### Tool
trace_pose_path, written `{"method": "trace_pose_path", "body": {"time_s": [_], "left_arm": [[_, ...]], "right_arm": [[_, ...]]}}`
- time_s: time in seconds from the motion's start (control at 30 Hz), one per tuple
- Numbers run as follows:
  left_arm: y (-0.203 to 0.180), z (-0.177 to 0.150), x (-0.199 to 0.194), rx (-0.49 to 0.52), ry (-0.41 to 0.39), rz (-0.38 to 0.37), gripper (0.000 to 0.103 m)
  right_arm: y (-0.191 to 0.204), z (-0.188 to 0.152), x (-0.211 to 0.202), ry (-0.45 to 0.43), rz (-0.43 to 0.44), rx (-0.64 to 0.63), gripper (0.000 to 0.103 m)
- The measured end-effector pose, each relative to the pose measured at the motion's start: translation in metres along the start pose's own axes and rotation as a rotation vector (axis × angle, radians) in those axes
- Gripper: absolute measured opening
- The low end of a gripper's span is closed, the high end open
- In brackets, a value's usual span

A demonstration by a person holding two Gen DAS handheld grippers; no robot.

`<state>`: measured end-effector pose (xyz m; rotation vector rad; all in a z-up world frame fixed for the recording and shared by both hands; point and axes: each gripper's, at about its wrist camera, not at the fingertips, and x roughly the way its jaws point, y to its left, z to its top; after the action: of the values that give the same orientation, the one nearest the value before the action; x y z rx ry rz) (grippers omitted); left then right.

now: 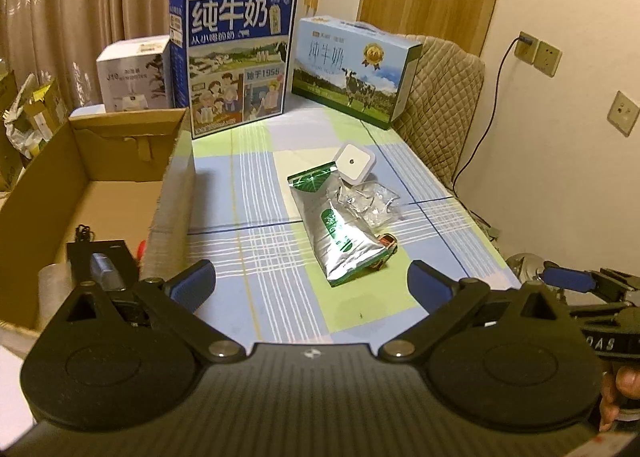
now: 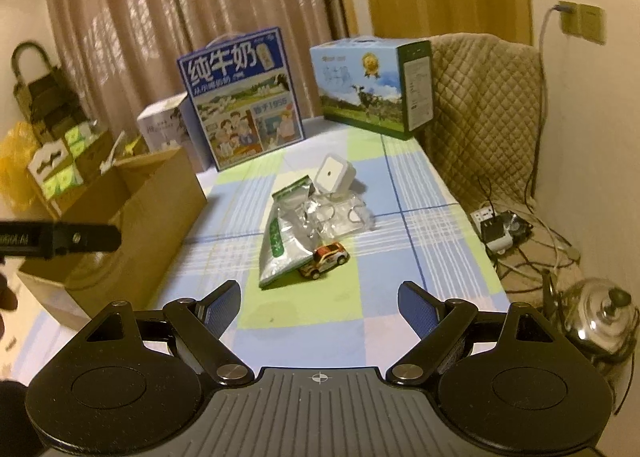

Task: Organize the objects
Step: 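Withdraw both tools from the box back over the table, then grasp the toy race car with the right tool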

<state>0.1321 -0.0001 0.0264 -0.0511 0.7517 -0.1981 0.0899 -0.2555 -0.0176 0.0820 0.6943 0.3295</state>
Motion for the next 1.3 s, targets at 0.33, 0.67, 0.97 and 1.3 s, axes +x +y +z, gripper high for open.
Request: {"method": "trace_pose_path", "body": {"time_s": [0.33,0.67,0.97,1.3], "left_arm": [[-0.005,0.014,0.078,0.011,0.040,0.019,0.101],[-0.002,0.010,0.143,0.039,0.088,0.041,0.101],[0.003,0.006,0.166,0.054,0.089,0.027,0.101],[0.010,-0.002,0.177,0.021,0.114,-0.010,0.101]], "right_arm": [[-0.015,0.007,0.079,0.068,0.066,-0.179,0.083],[-0.016,0.004,0.162,0.166,0.125,-0.292,0.083],[-0.021,0.002,0.210,0.217,0.117,-0.372,0.083],[-0.028,0.006,0.228,0.177,0.149,-0.380,0.075]]}}
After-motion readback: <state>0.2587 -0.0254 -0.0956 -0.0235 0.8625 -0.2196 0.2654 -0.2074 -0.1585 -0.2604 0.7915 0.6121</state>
